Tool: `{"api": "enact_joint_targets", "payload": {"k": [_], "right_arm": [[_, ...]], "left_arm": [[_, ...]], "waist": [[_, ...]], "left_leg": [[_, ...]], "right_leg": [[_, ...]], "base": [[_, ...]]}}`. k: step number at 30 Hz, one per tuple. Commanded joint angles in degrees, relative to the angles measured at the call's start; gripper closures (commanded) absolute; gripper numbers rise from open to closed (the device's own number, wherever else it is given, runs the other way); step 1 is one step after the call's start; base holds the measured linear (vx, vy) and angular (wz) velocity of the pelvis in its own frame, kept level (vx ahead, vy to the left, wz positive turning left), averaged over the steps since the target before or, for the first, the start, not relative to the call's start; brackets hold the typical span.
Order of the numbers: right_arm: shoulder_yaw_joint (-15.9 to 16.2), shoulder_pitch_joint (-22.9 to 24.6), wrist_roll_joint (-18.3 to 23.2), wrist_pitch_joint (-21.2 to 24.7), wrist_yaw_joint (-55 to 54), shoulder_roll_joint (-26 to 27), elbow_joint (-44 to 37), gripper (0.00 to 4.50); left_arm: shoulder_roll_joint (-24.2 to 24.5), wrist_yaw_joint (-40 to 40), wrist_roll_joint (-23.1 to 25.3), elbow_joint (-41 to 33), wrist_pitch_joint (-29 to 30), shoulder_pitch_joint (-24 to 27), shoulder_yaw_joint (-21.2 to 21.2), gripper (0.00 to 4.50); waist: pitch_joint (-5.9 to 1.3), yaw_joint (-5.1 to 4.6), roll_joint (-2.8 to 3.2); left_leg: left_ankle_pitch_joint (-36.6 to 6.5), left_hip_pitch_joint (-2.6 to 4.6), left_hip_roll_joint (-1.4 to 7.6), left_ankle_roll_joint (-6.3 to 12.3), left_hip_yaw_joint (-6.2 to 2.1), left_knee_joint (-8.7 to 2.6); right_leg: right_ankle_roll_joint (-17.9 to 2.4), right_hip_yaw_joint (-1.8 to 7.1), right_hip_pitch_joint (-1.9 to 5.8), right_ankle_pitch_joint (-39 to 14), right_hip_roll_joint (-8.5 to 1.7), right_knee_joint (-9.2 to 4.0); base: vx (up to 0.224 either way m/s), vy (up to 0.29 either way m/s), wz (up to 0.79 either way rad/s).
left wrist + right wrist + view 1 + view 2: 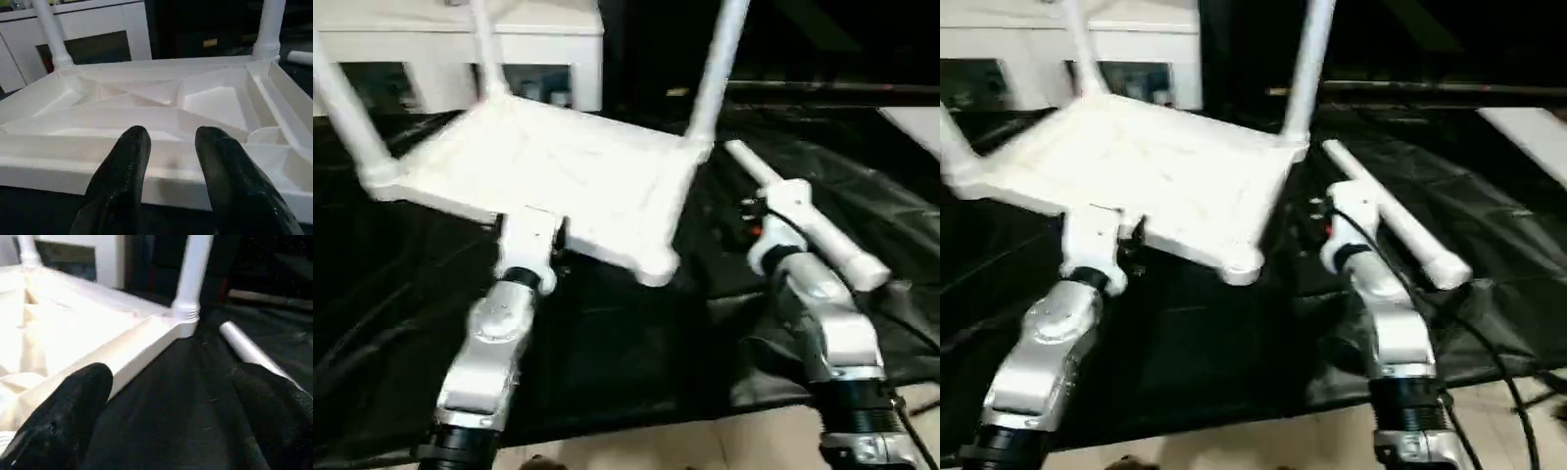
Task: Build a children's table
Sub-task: Rotate table base
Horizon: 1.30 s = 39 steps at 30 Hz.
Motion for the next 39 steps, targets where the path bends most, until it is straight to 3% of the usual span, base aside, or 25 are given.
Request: {"api": "enact_joint_targets", "payload": {"k": [1,2,4,6,7,8,9,10,12,14,15,18,20,25,26,28,29,30,31,32,33,34,35,38,39], "right_arm": [[-0.73,-0.15,-0.19,0.87,-0.46,-0.61,-0.10,0.12],[-0.70,-0.28,-0.31,0.91,-0.55,-0.59,0.11,0.12],[-0.74,-0.35,-0.19,0.97,-0.61,-0.50,0.23,0.12],[-0.66,-0.44,-0.26,1.43,-0.93,-0.43,0.28,0.12],[-0.52,-0.49,-0.39,1.86,-1.09,-0.50,0.36,0.12],[-0.14,-0.60,-0.68,2.59,-1.16,-0.74,0.54,0.12],[0.06,-0.66,-0.80,2.85,-1.13,-0.87,0.63,0.12],[0.05,-0.66,-0.78,2.85,-1.12,-0.87,0.63,0.12],[-0.45,-0.70,0.05,2.99,-1.01,-0.57,0.66,0.12],[-0.90,-0.95,0.67,3.45,-1.01,-0.32,0.71,0.12],[-0.71,-1.06,0.94,3.28,-0.35,-0.35,0.76,0.12],[-0.06,-1.47,0.66,2.89,0.03,-0.70,0.93,0.12],[0.34,-1.91,0.37,2.71,0.15,-1.10,1.36,0.12],[1.13,-2.78,-0.40,2.28,0.42,-1.45,2.86,0.12],[1.16,-2.90,-0.44,2.17,0.47,-1.43,3.11,0.12],[1.14,-3.13,-0.39,1.98,0.63,-1.39,3.48,0.12],[1.17,-3.43,-0.39,1.69,0.71,-1.32,3.89,0.12],[1.64,-3.72,-0.82,1.35,0.89,-1.49,4.20,0.12],[1.64,-3.72,-0.82,1.35,0.89,-1.49,4.20,0.12],[2.72,-4.01,-1.18,1.25,1.96,-1.99,4.35,0.12],[3.04,-4.15,-1.14,1.36,2.44,-2.12,4.42,0.12],[3.38,-4.20,-1.39,1.15,2.55,-2.23,4.52,0.12],[3.68,-4.24,-1.61,0.94,2.61,-2.31,4.64,0.12],[4.24,-4.25,-2.06,0.25,2.45,-2.40,5.02,0.12],[4.26,-4.28,-2.06,0.18,2.45,-2.36,5.10,0.12]], "left_arm": [[-0.62,0.34,0.15,0.13,-0.21,-0.77,-0.69,2.58],[-0.68,0.45,0.12,0.33,-0.45,-0.91,-0.55,2.58],[-0.97,0.46,-0.29,0.59,-0.79,-1.09,-0.28,2.58],[-1.33,0.82,-0.57,0.78,-0.52,-1.42,0.20,2.58],[-1.47,1.01,-0.63,0.84,-0.07,-1.63,0.45,2.58],[-1.59,1.08,-0.91,0.98,1.05,-2.01,0.93,2.58],[-1.61,1.04,-1.08,1.05,1.58,-2.18,1.15,2.58],[-1.64,1.00,-1.18,1.05,1.57,-2.19,1.21,2.58],[-2.22,-0.03,-3.34,0.91,1.11,-2.56,2.40,2.58],[-2.07,-0.61,-3.46,0.81,0.68,-2.57,2.26,2.58],[-2.14,-1.02,-3.91,0.79,0.69,-2.46,2.28,2.58],[-2.07,-1.13,-3.95,0.68,0.95,-2.33,2.28,2.58],[-2.09,-1.11,-3.84,0.40,1.04,-2.10,2.26,2.58],[-1.69,-0.87,-3.02,0.58,1.04,-1.81,2.29,2.58],[-1.68,-0.89,-2.93,0.60,1.03,-1.78,2.24,2.58],[-1.71,-0.78,-2.92,0.35,1.13,-1.71,2.25,2.58],[-1.71,-0.63,-2.98,0.07,1.24,-1.64,2.41,2.58],[-1.62,-0.46,-2.99,0.01,1.30,-1.69,2.68,2.58],[-1.62,-0.46,-2.99,0.01,1.30,-1.69,2.68,2.58],[-1.56,-0.36,-3.03,0.14,1.33,-1.86,2.95,2.58],[-1.52,-0.37,-3.04,0.25,1.33,-1.98,3.02,2.58],[-1.48,-0.36,-3.06,0.27,1.32,-1.99,2.96,2.58],[-1.43,-0.34,-3.07,0.29,1.31,-2.02,2.91,2.58],[-1.31,-0.26,-3.15,0.34,1.33,-2.12,2.83,2.58],[-1.28,-0.26,-3.16,0.35,1.34,-2.15,2.84,2.58]], "waist": [[-3.71,-0.78,0.02],[-4.45,0.80,-3.58],[-3.69,0.98,-3.47],[-4.07,0.43,-1.17],[-4.49,0.77,0.56],[-5.03,-0.70,2.33],[-5.28,-1.54,1.63],[-5.10,-1.79,0.73],[-4.93,0.37,-0.99],[-3.71,2.20,-1.40],[-3.13,1.33,-1.88],[-2.65,1.28,-0.92],[-1.98,0.92,-2.16],[-1.74,-2.05,0.04],[-1.25,-2.41,0.19],[-0.51,-1.93,-0.24],[-0.56,-1.34,-2.19],[-0.83,0.11,-3.06],[-1.41,0.62,-3.76],[-2.40,2.67,-3.60],[-2.85,3.22,-3.28],[-2.70,3.99,-2.59],[-2.98,3.50,-1.16],[-4.70,2.26,0.40],[-4.87,1.21,1.14]], "left_leg": [[-16.86,2.40,4.79,13.68,-2.00,-6.30],[-18.54,-1.41,-8.31,12.93,2.98,10.80],[-16.61,-3.21,-7.98,10.99,1.65,12.50],[-12.12,-3.76,-6.93,12.24,-0.89,7.11],[-9.47,-1.90,-4.85,13.45,-2.03,3.80],[-0.07,1.18,8.04,20.20,-10.37,-1.33],[9.99,4.90,9.48,27.25,-10.53,0.10],[15.00,5.34,6.64,29.29,-9.09,1.25],[8.20,-0.37,-4.46,20.79,-3.27,3.94],[-2.99,-0.87,-3.71,10.70,-2.43,1.60],[-14.79,2.40,-4.48,0.90,1.09,2.57],[-25.44,5.38,-3.67,-4.30,2.38,1.01],[-30.39,2.85,-3.41,-1.36,-0.30,-2.01],[-38.14,4.93,-0.76,2.04,-2.93,-5.30],[-44.31,4.21,1.42,2.70,-3.92,-7.94],[-51.50,5.34,3.90,3.04,-3.92,-11.14],[-48.56,7.47,0.66,2.67,-2.06,-7.18],[-28.68,8.42,-5.74,3.57,0.72,2.16],[-20.06,5.69,-5.77,5.06,0.29,3.23],[-10.81,1.59,-5.42,5.58,-1.51,3.47],[-6.97,1.50,-5.01,6.15,-1.85,1.28],[-1.82,-1.67,-4.54,10.85,-3.09,-1.12],[-1.62,-1.77,-4.41,12.84,-3.86,-1.65],[9.32,1.52,-5.03,24.16,-6.95,-1.00],[17.27,5.59,-4.10,31.09,-10.72,-1.35]], "right_leg": [[-16.99,2.30,0.44,2.18,-3.59,-2.94],[-21.53,3.07,3.36,-10.36,-5.03,-10.41],[-17.62,4.11,3.77,-16.05,-6.22,-10.53],[-3.18,3.40,6.08,-18.09,-6.41,-11.63],[2.07,2.39,5.70,-16.90,-5.41,-12.43],[10.57,-0.81,3.50,-9.95,-3.89,-5.44],[9.93,1.67,-3.62,-9.14,-4.08,2.55],[7.43,3.74,-5.34,-5.70,-4.59,3.23],[-0.54,7.69,1.19,5.63,-7.47,-2.77],[-1.32,7.31,2.22,-3.46,-8.23,-5.46],[0.84,8.94,-0.56,-20.55,-3.36,-7.65],[5.13,9.15,-2.86,-31.70,1.57,-9.48],[5.15,6.82,1.41,-35.65,-0.92,-8.53],[3.78,1.48,5.97,-33.32,-3.54,-10.83],[3.47,0.45,7.75,-25.58,-3.21,-6.97],[1.94,2.00,7.12,-13.90,-3.88,-0.03],[1.90,4.34,4.74,-28.45,-4.63,-5.38],[5.82,5.49,2.50,-56.50,-7.99,-14.06],[5.59,7.93,5.37,-59.69,-9.43,-13.84],[3.85,9.11,9.50,-53.81,-10.54,-11.86],[-0.65,8.68,9.26,-39.37,-8.14,-10.13],[-3.47,3.89,10.84,-24.74,-7.75,-9.13],[-3.67,2.70,10.68,-20.96,-7.39,-8.70],[-6.56,-2.25,10.30,-3.26,-3.64,-7.03],[-5.30,-3.25,7.52,-2.06,-1.06,-4.10]], "base": [[-0.004,-0.304,0.02],[-0.006,-0.224,0.03],[-0.030,-0.191,-0.03],[-0.047,-0.163,-0.01],[-0.071,-0.150,-0.01],[-0.071,-0.150,-0.01],[-0.050,-0.123,-0.01],[-0.051,-0.090,0.04],[-0.072,-0.112,0.00],[-0.122,-0.175,-0.05],[-0.126,-0.170,-0.17],[-0.107,-0.124,-0.44],[-0.062,-0.041,-0.61],[-0.016,0.021,-0.33],[-0.006,0.030,-0.34],[0.040,-0.047,-0.15],[0.077,-0.079,-0.06],[0.108,-0.096,-0.01],[0.147,-0.056,-0.13],[0.147,-0.056,-0.13],[0.148,-0.045,-0.03],[0.116,-0.026,0.22],[0.116,-0.026,0.22],[0.159,0.009,0.64],[0.209,0.005,0.66]]}}
